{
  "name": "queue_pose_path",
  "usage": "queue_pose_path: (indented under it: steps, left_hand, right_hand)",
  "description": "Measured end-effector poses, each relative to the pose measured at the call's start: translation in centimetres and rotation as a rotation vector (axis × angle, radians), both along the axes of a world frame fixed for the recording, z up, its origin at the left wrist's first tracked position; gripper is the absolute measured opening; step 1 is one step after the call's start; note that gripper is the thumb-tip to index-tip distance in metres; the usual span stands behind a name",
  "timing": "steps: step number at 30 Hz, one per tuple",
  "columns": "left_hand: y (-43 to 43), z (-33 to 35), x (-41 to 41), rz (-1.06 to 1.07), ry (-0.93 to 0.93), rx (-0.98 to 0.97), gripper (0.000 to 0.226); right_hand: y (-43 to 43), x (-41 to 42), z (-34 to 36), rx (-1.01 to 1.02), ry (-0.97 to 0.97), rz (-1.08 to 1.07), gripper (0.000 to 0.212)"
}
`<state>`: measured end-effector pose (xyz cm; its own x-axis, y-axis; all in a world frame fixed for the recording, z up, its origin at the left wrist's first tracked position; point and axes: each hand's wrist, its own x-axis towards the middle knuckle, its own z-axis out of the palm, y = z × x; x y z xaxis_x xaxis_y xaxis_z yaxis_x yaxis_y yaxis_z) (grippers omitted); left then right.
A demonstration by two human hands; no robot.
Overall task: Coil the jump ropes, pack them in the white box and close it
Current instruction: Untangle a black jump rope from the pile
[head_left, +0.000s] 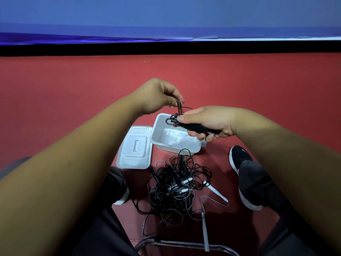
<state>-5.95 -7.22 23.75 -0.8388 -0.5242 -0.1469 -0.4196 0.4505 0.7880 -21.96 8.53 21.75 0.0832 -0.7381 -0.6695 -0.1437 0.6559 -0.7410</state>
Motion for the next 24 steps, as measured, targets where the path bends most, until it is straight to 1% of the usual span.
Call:
queue_pose_path:
  steps: [3, 7, 9, 11, 13, 16, 18, 20, 22, 24]
  left_hand:
    - [-0.4, 0.1, 0.2, -0.015, -0.051, -0.126, 0.011]
    - [-0.1, 0.7, 0.2, -0.092, -0.164, -0.224, 0.020]
    - [0.1, 0.7, 0.1, -0.129, -0.200, -0.199, 0.022]
    - [0.3, 0.5, 0.0, -0.117, -0.206, -0.171, 0.021]
    - [0.3, 0.3, -0.1, -0.077, -0.190, -0.173, 0.015]
    - [0.6, 0.2, -0.1, -0.015, -0.182, -0.135, 0.003]
    - [0.7, 0.1, -0.2, -0.005, -0.210, -0.139, 0.012]
    - [0.9, 0.1, -0.2, 0.015, -0.231, -0.062, 0.023]
    - [1.3, 0.2, -0.1, 0.024, -0.246, -0.002, 0.028]
    - [1.6, 0.1, 0.0, 0.034, -0.221, 0.109, 0.031]
  right_hand:
    - [-0.3, 0.0, -0.4, -0.028, 0.090, -0.091, 0.036]
    - [-0.5, -0.3, -1.1, -0.037, 0.170, -0.248, 0.038]
    - [-0.6, -0.3, -1.0, -0.042, 0.178, -0.314, 0.041]
    - [-0.8, -0.3, -0.8, -0.051, 0.162, -0.388, 0.044]
    - [-1.0, -0.3, -0.6, -0.066, 0.108, -0.460, 0.047]
    - [-1.3, 0.1, -0.3, -0.079, 0.009, -0.555, 0.059]
    - [-1.2, 0.5, 0.0, -0.075, -0.043, -0.572, 0.059]
    - [-1.1, 0.6, 0.2, -0.077, -0.088, -0.582, 0.060]
    - [-1.1, 0.5, 0.3, -0.085, -0.122, -0.581, 0.059]
    - [-1.1, 0.4, 0.3, -0.096, -0.137, -0.585, 0.056]
